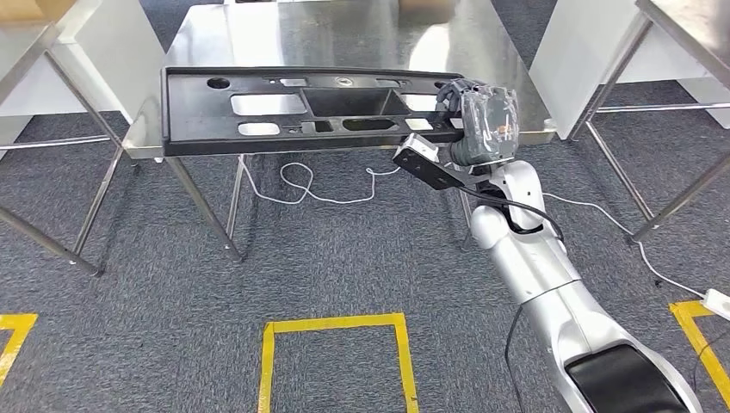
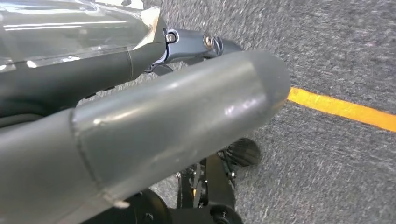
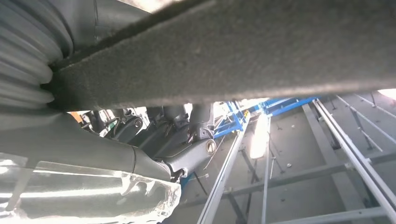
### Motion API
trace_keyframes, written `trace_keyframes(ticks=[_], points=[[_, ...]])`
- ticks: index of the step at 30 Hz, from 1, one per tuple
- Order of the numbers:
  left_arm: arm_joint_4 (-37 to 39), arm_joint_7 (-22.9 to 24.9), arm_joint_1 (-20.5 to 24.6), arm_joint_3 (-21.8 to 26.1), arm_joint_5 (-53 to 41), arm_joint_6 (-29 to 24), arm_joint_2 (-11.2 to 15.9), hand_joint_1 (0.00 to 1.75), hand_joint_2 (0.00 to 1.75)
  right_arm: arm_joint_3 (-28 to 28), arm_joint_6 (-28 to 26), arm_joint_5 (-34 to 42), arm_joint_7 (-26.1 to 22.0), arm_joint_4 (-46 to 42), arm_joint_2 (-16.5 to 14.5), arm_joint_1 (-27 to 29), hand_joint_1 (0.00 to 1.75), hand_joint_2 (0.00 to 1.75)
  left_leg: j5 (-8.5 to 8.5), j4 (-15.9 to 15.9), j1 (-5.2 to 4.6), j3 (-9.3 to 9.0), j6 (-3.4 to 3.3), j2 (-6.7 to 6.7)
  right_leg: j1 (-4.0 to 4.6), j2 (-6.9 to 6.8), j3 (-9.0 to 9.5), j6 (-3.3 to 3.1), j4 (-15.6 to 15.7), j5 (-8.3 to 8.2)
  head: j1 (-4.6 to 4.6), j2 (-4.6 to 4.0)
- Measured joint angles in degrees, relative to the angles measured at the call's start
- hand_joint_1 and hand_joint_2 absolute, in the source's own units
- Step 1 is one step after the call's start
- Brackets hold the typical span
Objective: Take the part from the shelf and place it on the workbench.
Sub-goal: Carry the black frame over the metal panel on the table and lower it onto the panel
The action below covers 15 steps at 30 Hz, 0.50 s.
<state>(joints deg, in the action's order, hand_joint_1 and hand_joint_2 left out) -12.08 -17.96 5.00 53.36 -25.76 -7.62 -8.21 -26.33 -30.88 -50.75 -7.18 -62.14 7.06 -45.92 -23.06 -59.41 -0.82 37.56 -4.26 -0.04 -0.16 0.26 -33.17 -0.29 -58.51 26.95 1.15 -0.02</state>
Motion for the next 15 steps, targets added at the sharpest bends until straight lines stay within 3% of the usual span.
trace_keyframes(ticks=[3,5,8,9,10,11,13,14,15], points=[[0.0,0.1,0.0,0.0,-0.2,0.0,0.0,0.00,0.00,0.0,0.1,-0.1,0.1,-0.1,0.2,0.3,1.75,1.75,-0.06,1.9,-0.31,-1.30,-0.60,-0.06,-0.18,-0.15,0.39,0.76,0.6,0.16,0.01,0.00],[0.0,0.1,0.0,0.0,-0.2,0.0,-0.1,0.00,0.00,0.0,0.1,-0.1,0.1,-0.3,0.4,0.4,1.75,1.75,0.47,3.9,0.07,-2.90,-0.80,0.02,-0.02,-0.20,-0.54,0.93,-1.5,1.11,-0.12,0.00],[0.0,0.2,0.1,0.0,-0.2,0.0,-0.2,0.00,0.00,0.0,0.1,0.0,0.1,-0.3,0.8,0.6,1.75,1.75,0.33,4.5,0.37,-3.88,-0.62,-0.03,-0.44,-0.18,-6.17,1.18,-11.3,4.16,-0.24,0.00],[0.0,0.2,0.1,0.0,-0.3,0.0,-0.2,0.00,0.00,0.0,0.1,0.0,0.1,-0.3,0.9,0.8,1.75,1.75,0.10,4.5,0.42,-3.99,-0.43,-0.13,-0.69,-0.19,-7.78,1.61,-13.5,4.41,-0.24,0.00],[0.0,0.2,0.1,0.0,-0.3,0.0,-0.3,0.00,0.00,0.0,0.1,0.0,0.1,-0.3,1.0,1.0,1.75,1.75,-0.16,4.3,0.54,-4.08,-0.18,-0.25,-0.98,-0.20,-8.47,2.26,-13.8,3.78,-0.24,0.00],[0.0,0.2,0.1,0.0,-0.3,0.0,-0.3,0.00,0.00,0.0,0.1,-0.1,0.1,-0.3,1.1,1.1,1.75,1.75,-0.50,4.0,0.72,-4.14,0.17,-0.36,-1.28,-0.23,-8.06,3.06,-11.9,2.37,-0.25,0.00],[0.0,0.3,0.0,0.0,-0.3,0.0,-0.4,0.00,0.00,0.0,0.1,-0.1,0.1,-0.3,1.2,1.0,1.75,1.75,-1.60,2.7,1.02,-4.03,1.13,-0.52,-1.89,-0.33,-5.21,4.44,-4.8,-1.15,-0.31,0.00],[0.0,0.3,0.1,0.0,-0.3,0.0,-0.4,0.00,0.00,0.0,0.2,-0.1,0.1,-0.3,1.2,1.0,1.75,1.75,-2.23,1.8,1.04,-3.81,1.63,-0.54,-2.02,-0.29,-4.02,4.50,-2.2,-2.16,-0.39,0.00],[0.0,0.3,0.1,0.0,-0.3,0.0,-0.4,0.00,0.00,0.0,0.3,0.0,0.1,-0.3,1.2,1.0,1.75,1.75,-2.74,1.2,1.01,-3.58,2.06,-0.57,-2.02,-0.26,-3.32,4.18,-0.9,-2.56,-0.37,0.00]])
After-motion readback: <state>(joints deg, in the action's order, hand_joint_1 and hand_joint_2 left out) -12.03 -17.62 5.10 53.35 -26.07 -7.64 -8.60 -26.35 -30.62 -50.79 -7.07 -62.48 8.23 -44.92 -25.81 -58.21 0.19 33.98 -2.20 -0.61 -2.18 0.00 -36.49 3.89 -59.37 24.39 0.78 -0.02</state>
